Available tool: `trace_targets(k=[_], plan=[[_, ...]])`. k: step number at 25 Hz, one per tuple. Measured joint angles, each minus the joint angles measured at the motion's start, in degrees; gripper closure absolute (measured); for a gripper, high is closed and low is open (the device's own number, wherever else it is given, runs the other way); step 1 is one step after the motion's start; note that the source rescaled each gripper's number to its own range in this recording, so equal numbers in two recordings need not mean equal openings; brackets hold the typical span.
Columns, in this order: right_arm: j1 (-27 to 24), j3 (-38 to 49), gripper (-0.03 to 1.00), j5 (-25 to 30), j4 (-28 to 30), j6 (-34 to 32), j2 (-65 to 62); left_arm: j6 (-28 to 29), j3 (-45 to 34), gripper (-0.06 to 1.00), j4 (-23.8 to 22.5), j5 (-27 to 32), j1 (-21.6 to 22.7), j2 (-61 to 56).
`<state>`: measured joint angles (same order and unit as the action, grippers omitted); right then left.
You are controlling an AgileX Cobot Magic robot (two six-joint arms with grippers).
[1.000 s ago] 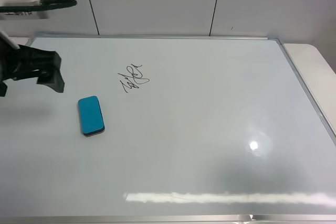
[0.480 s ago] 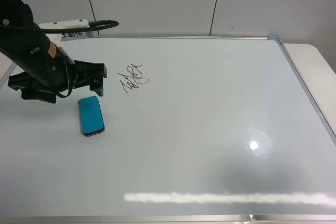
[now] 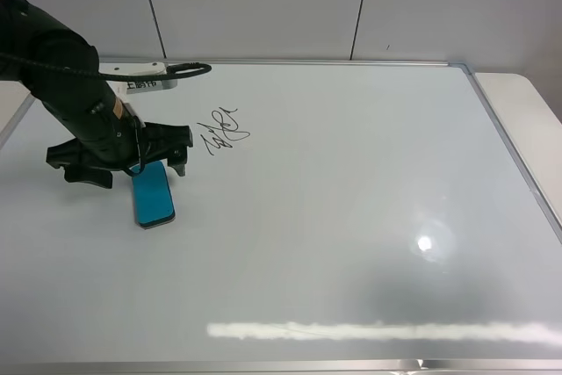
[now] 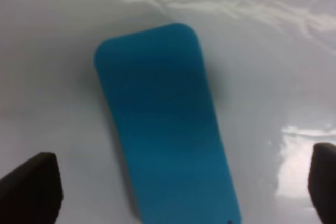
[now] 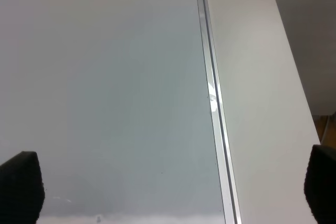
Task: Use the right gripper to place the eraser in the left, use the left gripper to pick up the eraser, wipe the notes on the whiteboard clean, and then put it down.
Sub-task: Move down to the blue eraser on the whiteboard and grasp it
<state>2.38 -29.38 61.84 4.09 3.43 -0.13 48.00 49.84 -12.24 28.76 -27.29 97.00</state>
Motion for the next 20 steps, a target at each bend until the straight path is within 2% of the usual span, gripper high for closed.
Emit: trace_targets(k=[7,20], plan=[[0.0,0.0,-0.03,0.0,0.0,0.0,0.0,0.0,6.79,0.06,-0.7,5.78,1.26,5.06],[0.0,0.0,-0.03,0.0,0.0,0.0,0.0,1.15,7.03,0.06,-2.71,4.72,1.26,8.47]])
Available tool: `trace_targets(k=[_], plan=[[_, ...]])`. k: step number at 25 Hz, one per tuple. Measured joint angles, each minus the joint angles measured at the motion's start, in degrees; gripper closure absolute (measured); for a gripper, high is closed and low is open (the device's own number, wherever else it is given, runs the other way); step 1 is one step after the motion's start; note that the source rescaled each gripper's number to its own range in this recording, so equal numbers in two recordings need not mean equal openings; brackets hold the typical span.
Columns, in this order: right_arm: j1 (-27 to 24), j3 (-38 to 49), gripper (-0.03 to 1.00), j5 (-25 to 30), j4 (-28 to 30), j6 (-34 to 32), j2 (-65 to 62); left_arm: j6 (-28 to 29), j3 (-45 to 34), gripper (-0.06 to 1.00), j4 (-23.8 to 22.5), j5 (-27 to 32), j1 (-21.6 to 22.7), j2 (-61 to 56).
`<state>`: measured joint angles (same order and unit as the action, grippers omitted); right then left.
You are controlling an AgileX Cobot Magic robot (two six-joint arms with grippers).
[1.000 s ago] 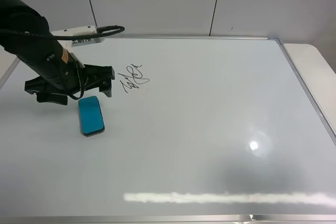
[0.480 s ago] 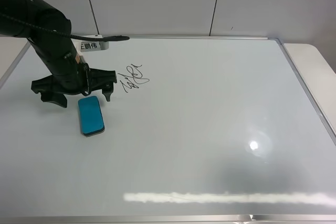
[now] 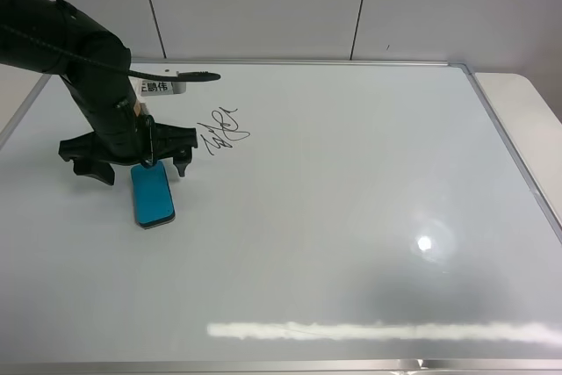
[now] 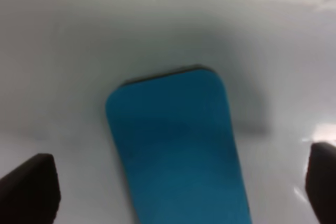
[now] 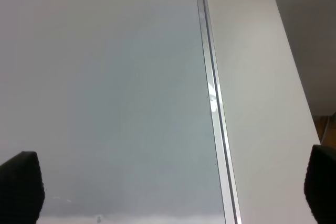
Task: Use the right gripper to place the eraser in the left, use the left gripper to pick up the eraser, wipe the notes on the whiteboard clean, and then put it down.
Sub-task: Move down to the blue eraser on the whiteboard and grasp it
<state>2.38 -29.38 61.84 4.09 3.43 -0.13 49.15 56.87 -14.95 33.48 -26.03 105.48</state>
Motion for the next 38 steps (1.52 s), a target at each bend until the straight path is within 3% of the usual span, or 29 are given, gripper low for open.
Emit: trace_targets(k=[30,32,34,36,37,38], plan=[[0.0,0.0,-0.03,0.0,0.0,0.0,0.0,3.89,0.0,0.07,0.06,2.43,0.06,1.93],[0.0,0.0,-0.03,0.0,0.0,0.0,0.0,3.94,0.0,0.16,0.34,2.43,0.06,1.93],[0.0,0.0,-0.03,0.0,0.0,0.0,0.0,3.94,0.0,0.44,0.83,2.26,0.06,1.93],[0.0,0.0,-0.03,0.0,0.0,0.0,0.0,3.94,0.0,0.84,0.98,1.0,0.06,1.93],[0.0,0.0,-0.03,0.0,0.0,0.0,0.0,3.94,0.0,0.94,0.98,0.65,0.06,1.93],[0.0,0.0,-0.03,0.0,0.0,0.0,0.0,3.74,0.0,0.94,0.98,-0.01,0.06,1.93]])
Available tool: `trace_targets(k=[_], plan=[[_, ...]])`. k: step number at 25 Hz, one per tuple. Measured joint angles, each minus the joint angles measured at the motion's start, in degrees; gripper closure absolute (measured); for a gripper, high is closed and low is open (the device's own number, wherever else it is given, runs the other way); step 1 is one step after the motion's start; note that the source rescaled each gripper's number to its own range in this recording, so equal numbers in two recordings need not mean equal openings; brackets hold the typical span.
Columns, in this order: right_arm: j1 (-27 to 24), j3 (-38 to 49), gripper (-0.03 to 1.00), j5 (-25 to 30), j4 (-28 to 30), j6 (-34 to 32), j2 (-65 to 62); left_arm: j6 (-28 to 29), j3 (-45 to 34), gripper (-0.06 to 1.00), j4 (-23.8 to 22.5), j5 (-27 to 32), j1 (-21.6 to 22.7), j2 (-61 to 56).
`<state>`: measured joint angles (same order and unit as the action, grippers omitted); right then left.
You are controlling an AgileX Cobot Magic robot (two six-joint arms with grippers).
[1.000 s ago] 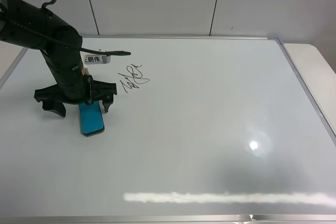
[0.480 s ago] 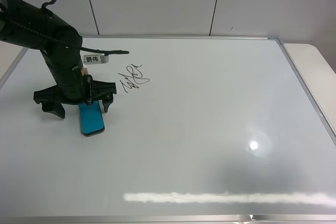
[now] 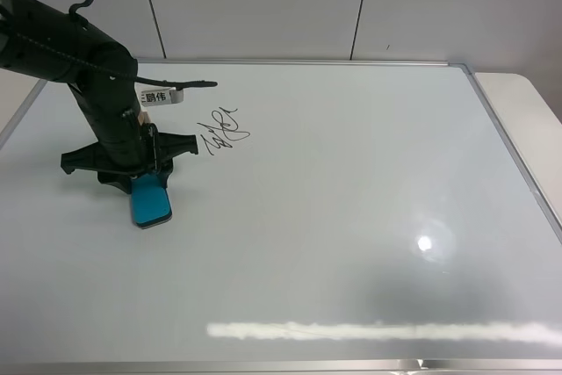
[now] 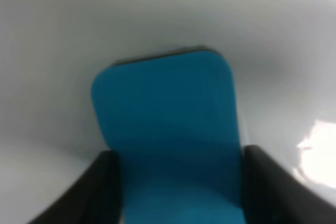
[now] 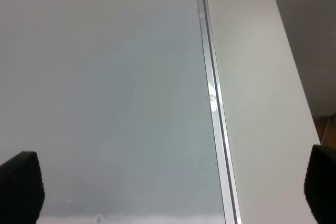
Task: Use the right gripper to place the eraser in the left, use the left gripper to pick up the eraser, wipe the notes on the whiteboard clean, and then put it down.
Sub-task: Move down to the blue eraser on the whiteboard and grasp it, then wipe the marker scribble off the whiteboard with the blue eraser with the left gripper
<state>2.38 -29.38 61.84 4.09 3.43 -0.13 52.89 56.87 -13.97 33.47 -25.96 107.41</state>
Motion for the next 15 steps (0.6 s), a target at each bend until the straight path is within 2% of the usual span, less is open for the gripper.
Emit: trace_targets(k=[10,15], plan=[[0.0,0.0,-0.03,0.0,0.0,0.0,0.0,-2.85,0.06,0.94,0.86,-1.43,0.0,0.0],[0.0,0.0,-0.03,0.0,0.0,0.0,0.0,-10.27,0.72,0.94,1.63,3.35,0.0,-2.19]])
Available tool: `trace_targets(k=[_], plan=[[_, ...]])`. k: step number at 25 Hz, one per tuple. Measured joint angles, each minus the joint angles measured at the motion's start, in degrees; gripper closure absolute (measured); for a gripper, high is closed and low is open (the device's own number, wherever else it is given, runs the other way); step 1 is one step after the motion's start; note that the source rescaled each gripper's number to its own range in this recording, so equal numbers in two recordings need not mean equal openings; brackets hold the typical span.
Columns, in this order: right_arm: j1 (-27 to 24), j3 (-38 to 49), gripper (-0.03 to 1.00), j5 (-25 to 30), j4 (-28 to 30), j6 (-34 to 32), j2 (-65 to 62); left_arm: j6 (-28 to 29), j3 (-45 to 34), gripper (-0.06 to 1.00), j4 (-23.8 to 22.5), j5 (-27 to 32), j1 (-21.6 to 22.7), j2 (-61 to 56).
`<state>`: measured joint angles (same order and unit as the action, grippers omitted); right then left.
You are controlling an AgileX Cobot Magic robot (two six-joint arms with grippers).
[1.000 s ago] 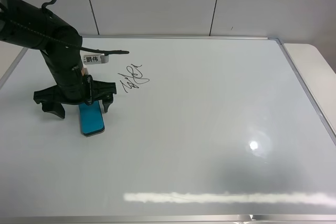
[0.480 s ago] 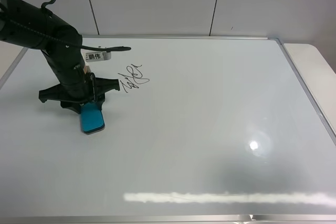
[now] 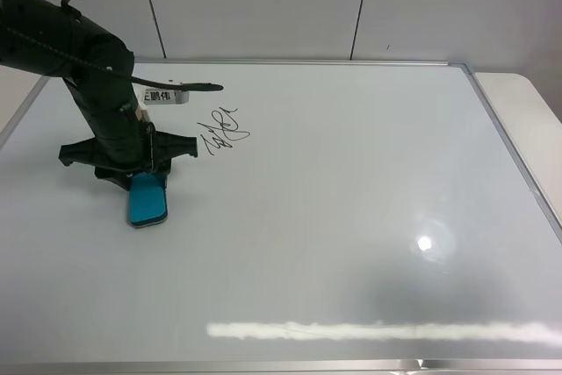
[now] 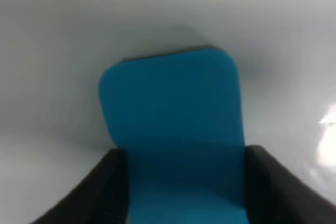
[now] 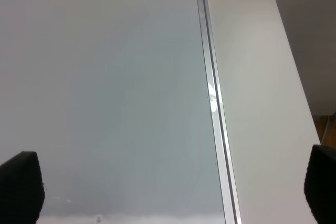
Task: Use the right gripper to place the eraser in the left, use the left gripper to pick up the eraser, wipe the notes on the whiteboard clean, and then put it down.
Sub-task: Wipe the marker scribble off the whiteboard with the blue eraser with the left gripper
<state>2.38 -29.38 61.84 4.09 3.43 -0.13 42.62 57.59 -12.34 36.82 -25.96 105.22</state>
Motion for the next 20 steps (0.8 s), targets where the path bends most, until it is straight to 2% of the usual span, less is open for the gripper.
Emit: trace_targets(k=[4,10,20], plan=[[0.0,0.0,-0.03,0.0,0.0,0.0,0.0,-7.78,4.01,0.94,-0.19,3.14,0.31,-2.52],[0.0,0.0,-0.03,0.0,0.0,0.0,0.0,-17.9,11.33,0.94,-0.56,4.63,2.69,-0.81],[0.0,0.0,-0.03,0.0,0.0,0.0,0.0,-33.75,25.16,0.94,-0.5,3.71,7.26,13.84]])
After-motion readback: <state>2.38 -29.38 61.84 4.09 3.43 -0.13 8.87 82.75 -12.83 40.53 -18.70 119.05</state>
